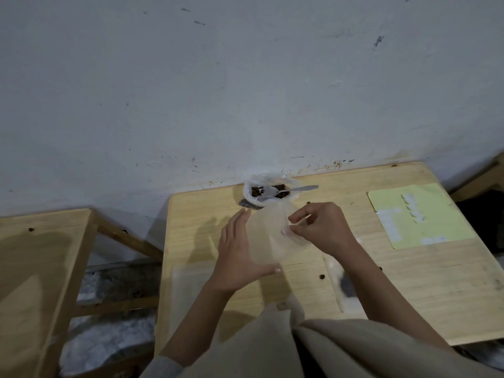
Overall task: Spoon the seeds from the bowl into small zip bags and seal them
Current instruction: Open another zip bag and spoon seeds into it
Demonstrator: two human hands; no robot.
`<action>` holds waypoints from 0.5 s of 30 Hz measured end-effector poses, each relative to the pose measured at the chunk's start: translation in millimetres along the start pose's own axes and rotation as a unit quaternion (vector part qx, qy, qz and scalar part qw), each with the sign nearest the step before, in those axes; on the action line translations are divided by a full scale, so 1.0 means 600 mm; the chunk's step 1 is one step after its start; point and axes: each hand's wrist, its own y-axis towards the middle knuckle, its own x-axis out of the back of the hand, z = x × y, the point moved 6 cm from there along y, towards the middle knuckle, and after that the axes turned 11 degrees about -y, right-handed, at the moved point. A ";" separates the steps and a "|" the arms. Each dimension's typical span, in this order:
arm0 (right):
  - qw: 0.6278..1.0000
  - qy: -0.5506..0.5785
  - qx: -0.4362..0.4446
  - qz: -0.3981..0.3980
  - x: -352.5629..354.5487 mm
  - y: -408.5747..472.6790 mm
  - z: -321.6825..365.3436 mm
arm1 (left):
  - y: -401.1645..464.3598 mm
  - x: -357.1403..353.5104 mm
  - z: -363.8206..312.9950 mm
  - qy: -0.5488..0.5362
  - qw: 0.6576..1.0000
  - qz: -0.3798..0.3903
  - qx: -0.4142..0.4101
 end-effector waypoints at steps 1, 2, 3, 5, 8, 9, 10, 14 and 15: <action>1.000 0.007 -0.005 0.004 0.000 0.001 0.000 | -0.003 -0.005 0.010 0.021 1.000 0.005 0.002; 1.000 0.009 -0.008 0.008 -0.001 0.001 0.001 | -0.005 -0.009 0.016 0.032 0.999 0.002 0.005; 1.000 0.006 -0.011 0.012 -0.002 0.002 0.001 | -0.007 -0.011 0.021 0.037 0.999 -0.008 0.006; 0.999 -0.004 -0.019 0.027 -0.004 0.002 0.000 | -0.011 -0.015 0.026 0.037 0.999 -0.030 -0.002; 0.998 -0.012 -0.030 0.056 -0.005 0.003 -0.006 | -0.011 -0.019 0.034 0.040 0.998 -0.035 -0.016; 0.997 -0.012 -0.029 0.065 -0.004 0.004 -0.007 | -0.011 -0.019 0.034 0.041 0.998 -0.034 -0.021; 0.997 -0.010 -0.027 0.074 -0.004 0.005 -0.007 | -0.012 -0.019 0.035 0.039 0.998 -0.034 -0.026; 0.996 -0.009 -0.015 0.087 -0.002 0.008 -0.005 | -0.014 -0.017 0.034 0.029 0.997 -0.045 -0.049; 0.996 -0.013 -0.008 0.085 -0.001 0.009 -0.003 | -0.015 -0.016 0.035 0.026 0.997 -0.052 -0.054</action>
